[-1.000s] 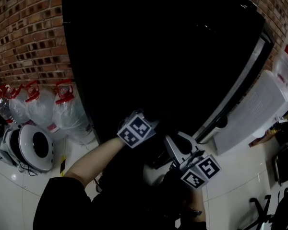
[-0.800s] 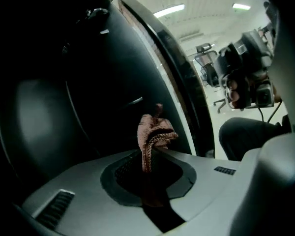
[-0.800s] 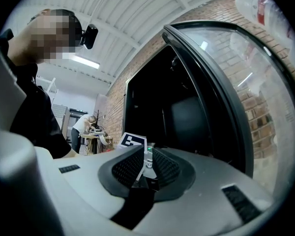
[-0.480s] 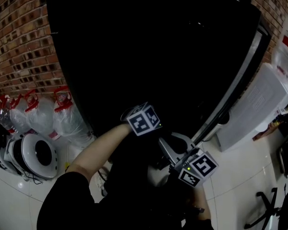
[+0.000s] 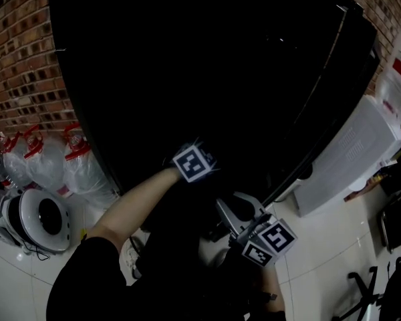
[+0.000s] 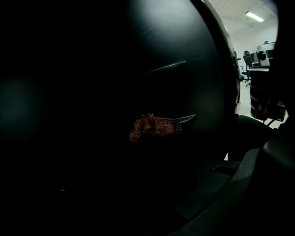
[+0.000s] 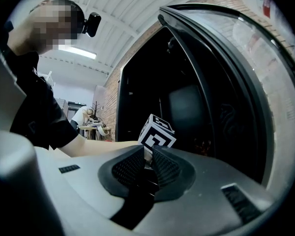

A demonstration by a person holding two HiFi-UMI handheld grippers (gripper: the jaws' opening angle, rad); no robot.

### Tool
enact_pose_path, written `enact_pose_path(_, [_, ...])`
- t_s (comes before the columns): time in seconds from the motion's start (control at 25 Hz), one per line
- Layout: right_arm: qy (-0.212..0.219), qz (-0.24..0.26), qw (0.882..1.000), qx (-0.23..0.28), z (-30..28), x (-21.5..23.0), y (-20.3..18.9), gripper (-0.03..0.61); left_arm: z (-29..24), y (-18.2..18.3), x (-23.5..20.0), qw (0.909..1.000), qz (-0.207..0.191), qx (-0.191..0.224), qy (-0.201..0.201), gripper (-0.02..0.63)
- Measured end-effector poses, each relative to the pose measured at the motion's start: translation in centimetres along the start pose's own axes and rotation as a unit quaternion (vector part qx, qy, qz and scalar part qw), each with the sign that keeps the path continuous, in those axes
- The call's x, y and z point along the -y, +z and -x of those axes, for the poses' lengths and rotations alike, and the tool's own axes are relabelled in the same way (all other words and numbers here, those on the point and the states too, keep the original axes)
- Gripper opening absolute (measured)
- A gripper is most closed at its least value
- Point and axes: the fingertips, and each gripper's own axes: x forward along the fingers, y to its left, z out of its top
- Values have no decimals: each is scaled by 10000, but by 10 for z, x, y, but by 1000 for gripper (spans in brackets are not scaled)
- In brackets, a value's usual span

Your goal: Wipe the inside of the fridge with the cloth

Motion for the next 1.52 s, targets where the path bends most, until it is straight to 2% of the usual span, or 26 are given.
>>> enact_pose_path(0.2, [27,-61,10000,-29,-5,3,-5,58,-11,-9,-30,9993,273,-88,256,49])
enact_pose_path(0.44, [90,-58,9999,-104,-12,2,-9,58,-23,-18,-55,9983,351,-266,387,49])
enact_pose_path(0.68, [53,-65,9999,-131,-11,7,-11,58,-33,-26,-88,9958,424,-392,717,49])
enact_pose_path(1.08, [78,-126,9996,-249,-24,23,-19,58,-43,-33,-124,9921,589,-407,1031,48])
enact_pose_path(1.52, [91,-134,9996,-221,-31,25,-21,55,-50,-42,-153,9839,1029,-524,1367,48])
